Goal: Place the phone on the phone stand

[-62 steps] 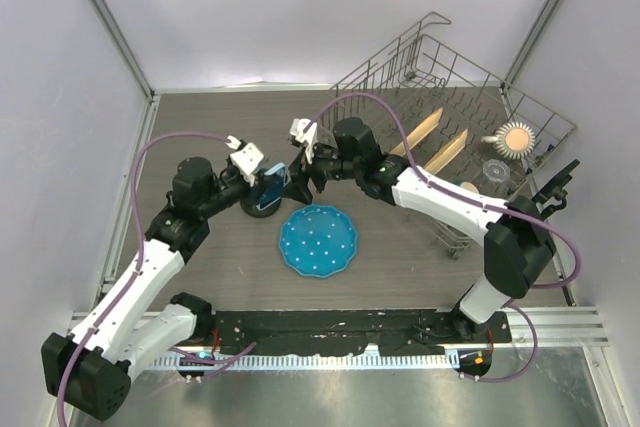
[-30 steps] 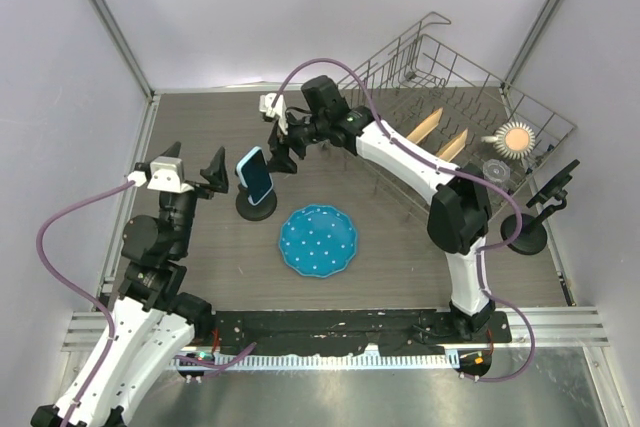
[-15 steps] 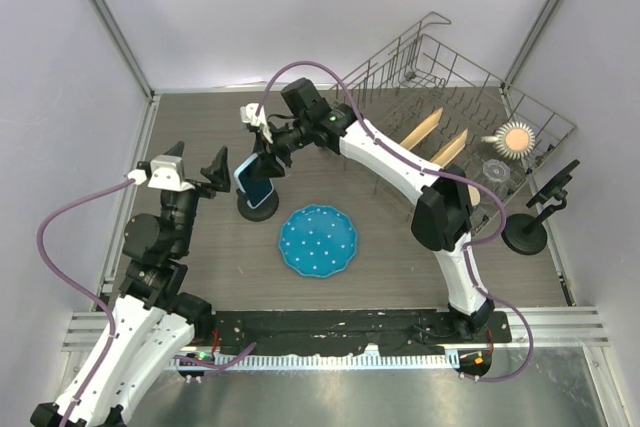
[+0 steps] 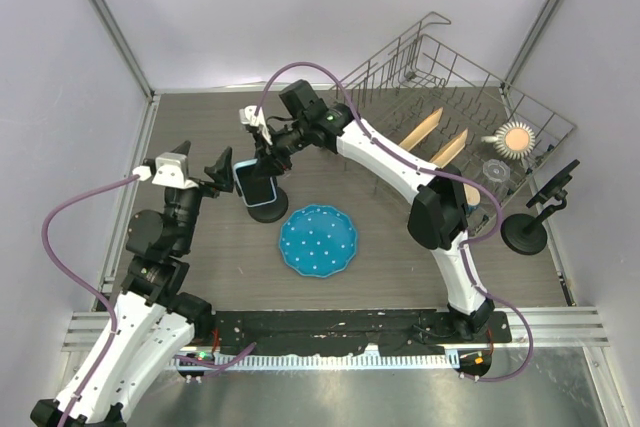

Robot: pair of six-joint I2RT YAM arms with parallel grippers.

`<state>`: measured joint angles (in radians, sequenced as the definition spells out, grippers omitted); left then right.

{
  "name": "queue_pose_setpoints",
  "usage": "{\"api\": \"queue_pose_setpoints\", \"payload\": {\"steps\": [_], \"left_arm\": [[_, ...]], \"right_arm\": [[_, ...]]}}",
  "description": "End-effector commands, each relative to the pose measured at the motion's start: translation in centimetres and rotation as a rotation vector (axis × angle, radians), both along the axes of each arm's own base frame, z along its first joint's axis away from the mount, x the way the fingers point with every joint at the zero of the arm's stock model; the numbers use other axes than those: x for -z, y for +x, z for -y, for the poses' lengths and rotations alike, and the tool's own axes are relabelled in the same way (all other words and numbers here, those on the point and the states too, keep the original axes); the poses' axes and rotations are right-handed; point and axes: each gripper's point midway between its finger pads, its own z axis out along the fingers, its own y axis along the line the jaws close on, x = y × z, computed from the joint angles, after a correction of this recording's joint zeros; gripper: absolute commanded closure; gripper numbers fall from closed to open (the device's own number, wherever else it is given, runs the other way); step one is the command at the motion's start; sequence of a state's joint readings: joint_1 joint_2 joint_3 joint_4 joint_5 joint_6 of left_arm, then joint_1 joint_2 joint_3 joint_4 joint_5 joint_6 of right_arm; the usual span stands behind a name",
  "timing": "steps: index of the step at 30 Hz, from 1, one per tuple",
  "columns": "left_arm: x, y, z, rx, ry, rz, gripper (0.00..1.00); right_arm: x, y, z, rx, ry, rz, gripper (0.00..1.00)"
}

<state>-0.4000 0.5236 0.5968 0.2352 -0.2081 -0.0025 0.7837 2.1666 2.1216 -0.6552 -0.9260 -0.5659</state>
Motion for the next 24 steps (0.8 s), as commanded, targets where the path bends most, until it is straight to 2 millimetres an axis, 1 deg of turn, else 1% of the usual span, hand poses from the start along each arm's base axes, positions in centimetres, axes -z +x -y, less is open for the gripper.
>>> {"api": "queue_pose_setpoints", "payload": {"steps": [1, 2, 3, 5, 6, 7, 8, 9, 10, 12, 13, 14, 15, 16, 17, 18, 19, 20, 21, 22, 23, 24], "left_arm": [[-1.8, -0.3, 0.2, 0.018, -0.037, 0.049, 0.14], [-1.9, -0.4, 0.2, 0.015, -0.040, 0.051, 0.14], [-1.8, -0.3, 0.2, 0.017, -0.039, 0.048, 0.14], [-1.8, -0.3, 0.2, 0.018, -0.038, 0.047, 0.14], [-1.8, -0.3, 0.2, 0.016, -0.040, 0.046, 0.14], [-1.9, -0.4, 0.1, 0.016, -0.042, 0.049, 0.15], [-1.8, -0.4, 0.1, 0.012, -0.043, 0.047, 0.15], [-1.8, -0.3, 0.0, 0.007, -0.046, 0.044, 0.15], [-1.9, -0.3, -0.3, -0.010, -0.054, 0.043, 0.14], [-1.8, -0.2, -0.8, -0.037, -0.061, 0.030, 0.14], [-1.9, -0.3, -1.5, -0.071, -0.075, 0.030, 0.14], [-1.9, -0.3, -2.0, -0.094, -0.084, 0.025, 0.14], [-2.0, -0.5, -2.5, -0.119, -0.098, 0.027, 0.14], [-1.7, -0.6, -3.8, -0.187, -0.128, 0.020, 0.14], [-2.0, -0.9, -4.6, -0.218, -0.149, 0.032, 0.14], [-1.9, -1.1, -5.4, -0.259, -0.165, 0.030, 0.14], [-1.8, -1.2, -6.1, -0.295, -0.180, 0.028, 0.14], [-1.6, -1.6, -7.4, -0.361, -0.203, 0.019, 0.14], [-1.6, -1.8, -7.9, -0.385, -0.213, 0.017, 0.14], [-1.6, -1.9, -8.1, -0.399, -0.221, 0.015, 0.14], [-1.5, -2.0, -8.5, -0.418, -0.235, 0.012, 0.14], [-1.5, -2.0, -8.6, -0.421, -0.236, 0.011, 0.14]], "right_arm": [[-2.9, 1.0, -1.1, 0.050, 0.066, 0.037, 0.99], [-3.0, 1.4, -1.2, 0.078, 0.070, 0.036, 0.99], [-3.7, 2.1, -1.5, 0.119, 0.092, 0.048, 0.99], [-4.5, 2.7, -1.5, 0.177, 0.119, 0.053, 0.99], [-6.1, 3.8, -2.0, 0.221, 0.182, 0.094, 0.99], [-6.8, 4.5, -2.0, 0.286, 0.199, 0.083, 0.99], [-6.8, 5.1, -1.9, 0.341, 0.211, 0.077, 0.99], [-9.6, 6.0, -2.0, 0.390, 0.294, 0.109, 0.99], [-10.5, 7.2, -1.8, 0.487, 0.316, 0.080, 0.99], [-14.0, 8.5, -1.6, 0.588, 0.412, 0.086, 0.99], [-15.2, 9.3, -1.2, 0.658, 0.444, 0.060, 0.99], [-16.5, 10.7, -0.4, 0.765, 0.478, 0.063, 0.99], [-18.9, 10.9, 0.6, 0.829, 0.538, 0.075, 0.99], [-20.1, 10.9, 1.1, 0.880, 0.569, 0.074, 0.99], [-21.0, 12.0, 2.7, 1.015, 0.599, 0.076, 0.99], [-22.1, 12.0, 3.5, 1.069, 0.626, 0.085, 0.99], [-24.3, 10.8, 4.6, 1.107, 0.672, 0.086, 1.00], [-24.7, 11.2, 6.2, 1.218, 0.686, 0.091, 0.99], [-25.4, 10.8, 7.1, 1.259, 0.703, 0.093, 0.99], [-27.8, 9.6, 9.1, 1.313, 0.754, 0.096, 0.99], [-28.1, 8.7, 9.6, 1.339, 0.761, 0.092, 1.00], [-28.9, 8.1, 11.3, 1.405, 0.776, 0.102, 0.99]]}}
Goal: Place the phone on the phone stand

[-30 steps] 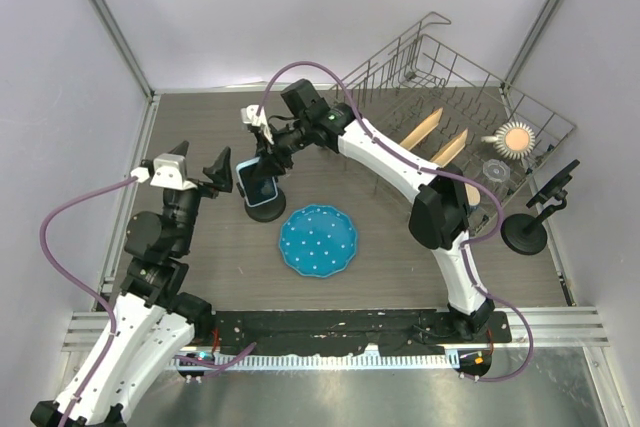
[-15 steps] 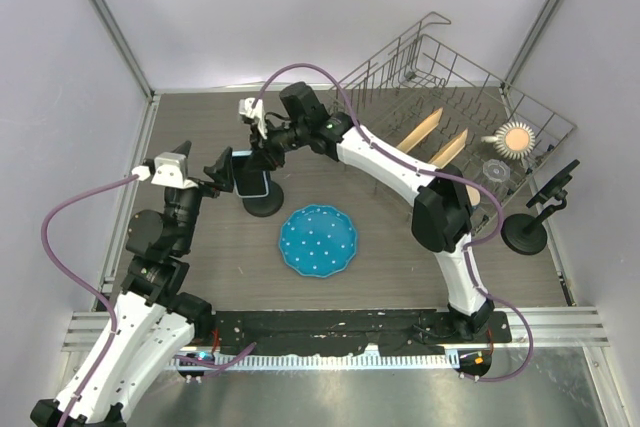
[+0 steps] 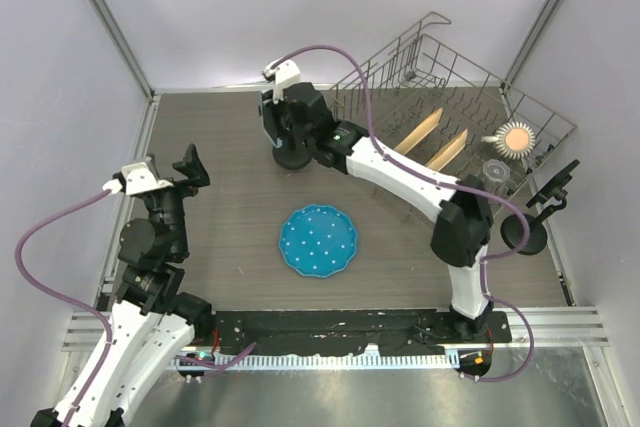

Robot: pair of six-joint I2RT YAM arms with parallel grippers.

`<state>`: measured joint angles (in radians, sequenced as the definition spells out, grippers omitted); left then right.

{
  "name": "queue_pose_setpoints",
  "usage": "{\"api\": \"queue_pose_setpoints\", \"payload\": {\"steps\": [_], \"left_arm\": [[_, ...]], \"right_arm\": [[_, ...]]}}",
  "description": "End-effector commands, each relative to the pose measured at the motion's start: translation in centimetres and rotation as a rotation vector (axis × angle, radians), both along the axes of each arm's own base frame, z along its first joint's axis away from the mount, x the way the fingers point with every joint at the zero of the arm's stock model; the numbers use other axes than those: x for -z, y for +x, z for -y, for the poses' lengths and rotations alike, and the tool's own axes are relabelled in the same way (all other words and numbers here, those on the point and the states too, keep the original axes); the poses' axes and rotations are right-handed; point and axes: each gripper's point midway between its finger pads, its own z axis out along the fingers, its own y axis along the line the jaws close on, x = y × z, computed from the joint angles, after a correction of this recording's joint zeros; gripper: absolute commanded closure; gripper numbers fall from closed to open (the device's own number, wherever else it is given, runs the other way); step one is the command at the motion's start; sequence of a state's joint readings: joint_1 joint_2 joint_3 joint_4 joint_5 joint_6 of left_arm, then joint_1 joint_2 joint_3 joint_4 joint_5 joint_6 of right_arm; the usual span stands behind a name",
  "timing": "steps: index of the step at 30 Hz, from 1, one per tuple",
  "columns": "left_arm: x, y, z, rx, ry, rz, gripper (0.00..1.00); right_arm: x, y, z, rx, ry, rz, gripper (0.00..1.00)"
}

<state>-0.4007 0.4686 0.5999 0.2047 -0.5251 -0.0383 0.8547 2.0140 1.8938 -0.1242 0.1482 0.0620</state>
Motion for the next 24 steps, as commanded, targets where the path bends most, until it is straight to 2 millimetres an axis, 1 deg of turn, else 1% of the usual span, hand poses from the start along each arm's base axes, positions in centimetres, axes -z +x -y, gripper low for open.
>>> {"api": "queue_pose_setpoints", "payload": {"steps": [1, 2, 3, 4, 5, 6, 7, 8, 9, 10, 11, 12, 13, 14, 15, 16, 17, 18, 19, 20, 21, 22, 23, 24], "left_arm": [[-1.5, -1.2, -2.7, -0.133, -0.099, 0.032, 0.14], [-1.4, -1.1, -2.6, -0.124, -0.102, 0.023, 0.14], [-1.4, -0.9, -2.4, -0.117, -0.102, 0.017, 0.14], [-1.6, -1.0, -2.3, -0.111, -0.105, 0.017, 0.14], [-1.5, -1.0, -2.3, -0.108, -0.108, 0.015, 0.14], [-1.6, -1.0, -2.1, -0.100, -0.107, 0.014, 0.14], [-1.6, -1.0, -2.1, -0.098, -0.110, 0.016, 0.14], [-1.6, -1.0, -2.1, -0.096, -0.112, 0.018, 0.14], [-1.8, -1.1, -2.0, -0.089, -0.115, 0.024, 0.14], [-1.8, -1.1, -2.0, -0.086, -0.116, 0.027, 0.14], [-1.9, -1.2, -2.0, -0.084, -0.118, 0.029, 0.14], [-2.0, -1.2, -2.0, -0.082, -0.124, 0.033, 0.14], [-2.0, -1.2, -1.8, -0.073, -0.124, 0.034, 0.14], [-1.9, -1.2, -1.7, -0.069, -0.125, 0.034, 0.14], [-1.9, -1.1, -1.6, -0.064, -0.125, 0.033, 0.14], [-1.9, -1.1, -1.6, -0.060, -0.127, 0.034, 0.14], [-1.9, -1.1, -1.6, -0.060, -0.127, 0.033, 0.14], [-1.9, -1.0, -1.4, -0.055, -0.127, 0.032, 0.14], [-1.9, -1.0, -1.4, -0.052, -0.126, 0.032, 0.14], [-1.9, -1.0, -1.4, -0.052, -0.128, 0.034, 0.14], [-1.9, -1.0, -1.4, -0.050, -0.126, 0.031, 0.14], [-2.0, -1.0, -1.3, -0.046, -0.127, 0.034, 0.14], [-1.9, -1.0, -1.2, -0.042, -0.124, 0.031, 0.14], [-1.8, -0.9, -1.1, -0.042, -0.123, 0.029, 0.14]], "right_arm": [[-24.2, -5.2, 9.9, 0.344, 0.486, 0.332, 0.99], [-25.6, -7.0, 11.6, 0.349, 0.517, 0.340, 0.99], [-26.0, -7.7, 13.3, 0.396, 0.530, 0.337, 0.99], [-26.2, -8.4, 14.5, 0.421, 0.541, 0.332, 0.99], [-27.2, -10.2, 17.1, 0.445, 0.570, 0.334, 0.99], [-26.7, -10.6, 18.8, 0.500, 0.563, 0.312, 0.99], [-27.0, -11.5, 20.5, 0.522, 0.577, 0.308, 1.00], [-27.3, -12.9, 22.9, 0.534, 0.596, 0.308, 0.99], [-27.3, -13.9, 24.5, 0.551, 0.605, 0.302, 0.99], [-26.2, -14.3, 25.9, 0.586, 0.582, 0.281, 0.99], [-26.4, -15.0, 27.2, 0.595, 0.593, 0.275, 0.99], [-26.5, -16.4, 29.4, 0.601, 0.587, 0.265, 0.99], [-26.9, -17.1, 30.0, 0.582, 0.612, 0.252, 0.99], [-26.4, -17.8, 30.7, 0.571, 0.594, 0.234, 0.99], [-26.9, -18.9, 32.3, 0.567, 0.622, 0.229, 0.99], [-27.0, -19.5, 33.2, 0.571, 0.635, 0.217, 0.99], [-27.2, -20.1, 34.6, 0.603, 0.662, 0.205, 0.99], [-26.8, -21.0, 36.3, 0.623, 0.647, 0.195, 0.99], [-27.0, -21.5, 37.7, 0.646, 0.655, 0.195, 0.99], [-26.4, -22.0, 38.8, 0.669, 0.624, 0.190, 0.99], [-26.4, -22.5, 39.6, 0.667, 0.612, 0.195, 0.99], [-27.4, -23.3, 40.9, 0.666, 0.624, 0.204, 0.99], [-26.1, -23.6, 42.2, 0.722, 0.566, 0.177, 0.99], [-26.0, -24.0, 43.1, 0.745, 0.555, 0.171, 0.99]]}}
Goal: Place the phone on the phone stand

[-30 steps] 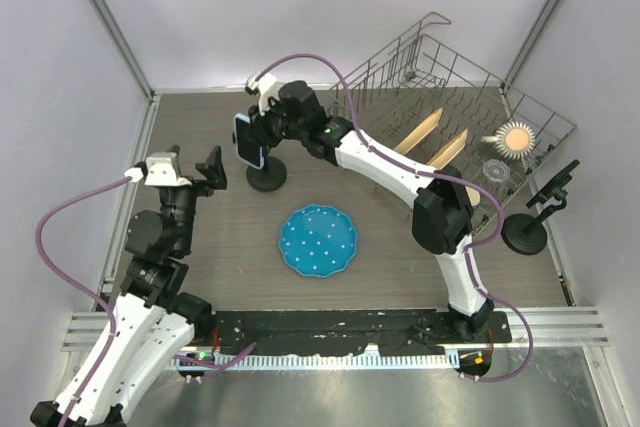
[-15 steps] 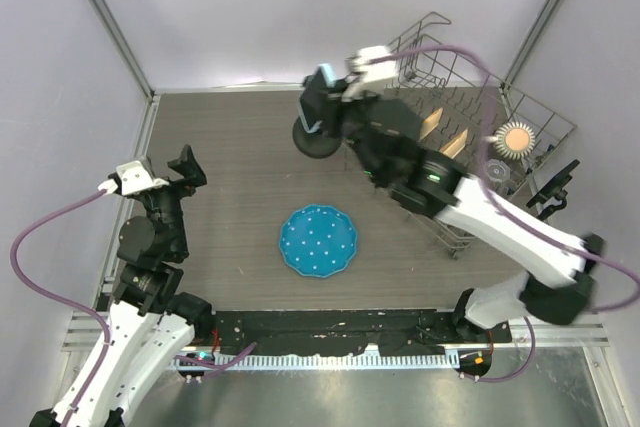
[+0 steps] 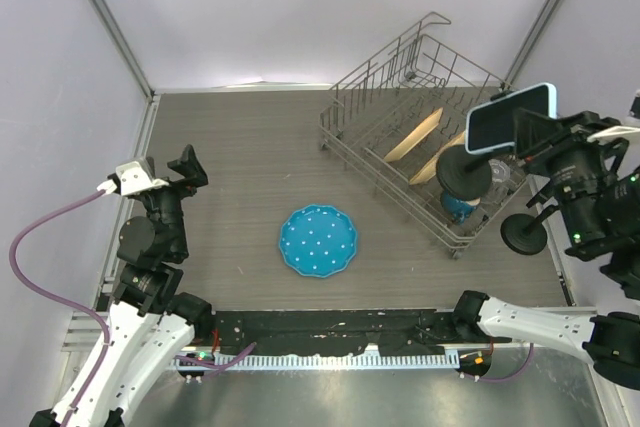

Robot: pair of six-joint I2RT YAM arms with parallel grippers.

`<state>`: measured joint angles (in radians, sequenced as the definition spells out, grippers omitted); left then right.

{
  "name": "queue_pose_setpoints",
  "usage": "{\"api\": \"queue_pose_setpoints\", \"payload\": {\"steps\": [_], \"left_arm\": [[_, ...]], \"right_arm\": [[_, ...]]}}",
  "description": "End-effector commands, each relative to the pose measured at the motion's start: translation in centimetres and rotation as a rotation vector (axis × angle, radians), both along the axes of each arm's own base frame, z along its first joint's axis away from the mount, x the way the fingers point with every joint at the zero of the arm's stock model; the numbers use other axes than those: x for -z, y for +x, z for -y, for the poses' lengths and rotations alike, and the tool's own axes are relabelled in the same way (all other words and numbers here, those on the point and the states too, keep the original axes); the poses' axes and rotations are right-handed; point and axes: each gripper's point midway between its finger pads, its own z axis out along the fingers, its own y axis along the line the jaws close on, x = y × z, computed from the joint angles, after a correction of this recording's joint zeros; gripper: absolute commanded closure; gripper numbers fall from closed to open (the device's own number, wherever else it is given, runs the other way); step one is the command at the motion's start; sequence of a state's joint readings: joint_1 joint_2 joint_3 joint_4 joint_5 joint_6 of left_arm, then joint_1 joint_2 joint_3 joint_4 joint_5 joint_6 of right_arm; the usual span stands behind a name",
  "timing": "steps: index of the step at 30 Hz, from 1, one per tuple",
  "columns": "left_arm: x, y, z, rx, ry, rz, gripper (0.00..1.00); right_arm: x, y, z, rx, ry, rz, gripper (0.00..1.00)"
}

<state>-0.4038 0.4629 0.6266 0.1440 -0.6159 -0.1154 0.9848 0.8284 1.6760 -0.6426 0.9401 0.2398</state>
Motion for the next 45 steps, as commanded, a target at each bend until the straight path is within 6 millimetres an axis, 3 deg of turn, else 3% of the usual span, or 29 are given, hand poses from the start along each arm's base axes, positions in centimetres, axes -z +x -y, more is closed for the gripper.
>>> {"api": "queue_pose_setpoints", "payload": {"steps": [1, 7, 8, 12, 15, 20, 25, 31, 37, 45], "left_arm": [[-2.0, -0.4, 0.2, 0.020, -0.033, 0.053, 0.14], [-1.9, -0.2, 0.5, 0.031, -0.026, 0.045, 0.14], [-1.9, -0.2, 0.6, 0.034, -0.026, 0.045, 0.14], [-1.7, 0.1, 0.9, 0.046, -0.018, 0.032, 0.14], [-1.7, 0.1, 1.0, 0.049, -0.017, 0.034, 0.14], [-1.4, 0.4, 1.2, 0.056, -0.015, 0.024, 0.14], [-1.4, 0.4, 1.3, 0.059, -0.013, 0.020, 0.14], [-1.4, 0.4, 1.8, 0.077, -0.013, 0.021, 0.14], [-1.3, 0.5, 2.3, 0.099, -0.011, 0.018, 0.13], [-1.3, 0.6, 3.0, 0.123, 0.002, 0.010, 0.13]], "right_arm": [[-1.5, -2.0, 4.4, 0.074, 0.093, -0.022, 0.99], [3.2, -2.7, 8.1, 0.282, 0.035, -0.165, 0.99], [4.5, -2.6, 8.3, 0.318, -0.043, -0.208, 0.99], [5.5, -3.3, 10.8, 0.464, -0.098, -0.227, 0.99], [7.6, -3.1, 10.6, 0.487, -0.107, -0.241, 0.99], [11.5, -1.2, 8.2, 0.542, -0.214, -0.282, 0.99], [14.9, 0.1, 8.4, 0.669, -0.298, -0.364, 0.99], [15.5, 1.0, 9.5, 0.783, -0.364, -0.374, 0.99], [14.4, 2.1, 11.8, 0.921, -0.260, -0.344, 1.00], [12.4, -0.5, 14.8, 0.986, -0.253, -0.331, 1.00]]}}
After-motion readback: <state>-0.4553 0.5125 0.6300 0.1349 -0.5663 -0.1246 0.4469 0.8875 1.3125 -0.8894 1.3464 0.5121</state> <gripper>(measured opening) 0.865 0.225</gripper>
